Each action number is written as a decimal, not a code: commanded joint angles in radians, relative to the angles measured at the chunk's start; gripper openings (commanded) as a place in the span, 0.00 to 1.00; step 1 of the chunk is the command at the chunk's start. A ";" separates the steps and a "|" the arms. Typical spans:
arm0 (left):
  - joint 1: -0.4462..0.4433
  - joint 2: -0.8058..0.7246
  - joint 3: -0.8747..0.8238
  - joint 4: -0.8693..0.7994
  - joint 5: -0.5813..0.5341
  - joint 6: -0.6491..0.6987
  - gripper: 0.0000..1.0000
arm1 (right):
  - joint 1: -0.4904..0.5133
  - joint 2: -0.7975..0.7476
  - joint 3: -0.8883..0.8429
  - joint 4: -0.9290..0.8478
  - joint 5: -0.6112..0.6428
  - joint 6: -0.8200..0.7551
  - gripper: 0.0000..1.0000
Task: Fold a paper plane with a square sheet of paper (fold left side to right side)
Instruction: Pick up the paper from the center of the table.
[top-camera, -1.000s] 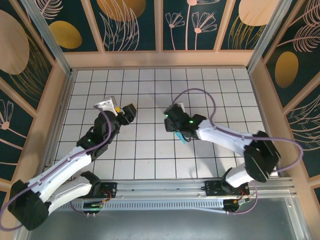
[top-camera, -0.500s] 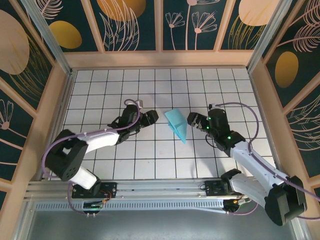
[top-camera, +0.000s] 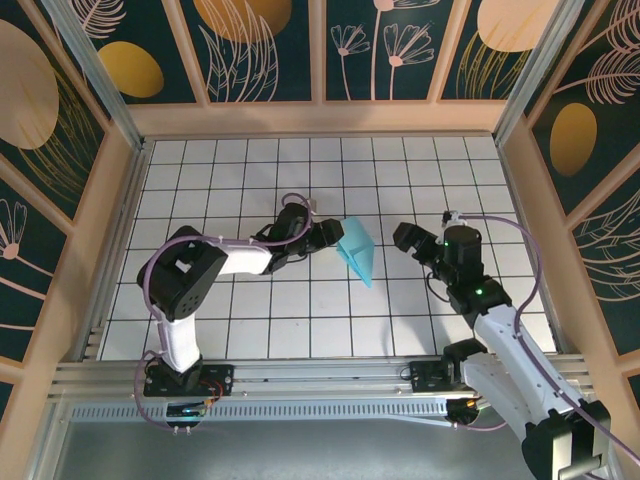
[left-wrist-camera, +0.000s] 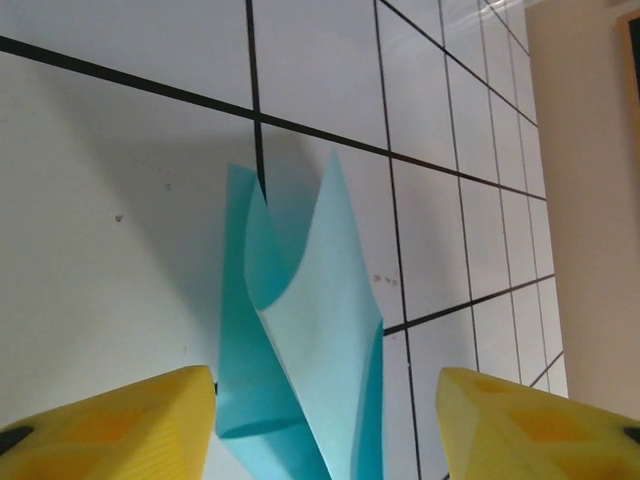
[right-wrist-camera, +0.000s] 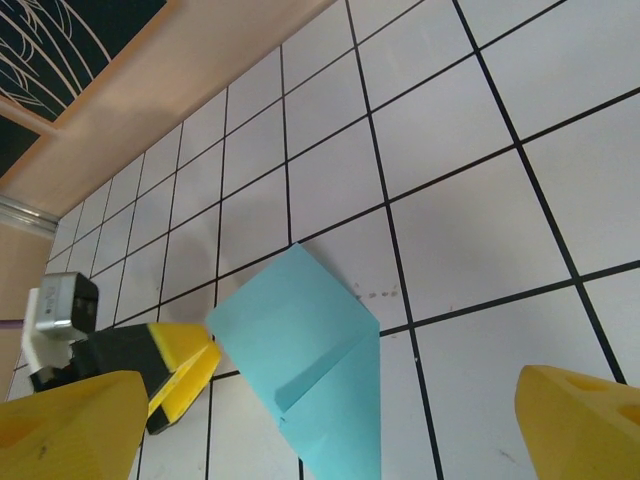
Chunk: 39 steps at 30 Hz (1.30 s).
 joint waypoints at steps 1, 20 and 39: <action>-0.003 0.049 0.038 0.046 0.012 -0.038 0.55 | -0.014 -0.033 0.005 -0.037 -0.003 -0.026 0.94; 0.010 -0.217 -0.204 0.230 0.002 0.158 0.00 | -0.172 0.034 -0.024 0.125 -0.512 -0.134 0.94; 0.156 -0.453 -0.557 0.745 0.467 0.146 0.00 | 0.030 0.523 -0.109 0.808 -0.856 -0.111 0.88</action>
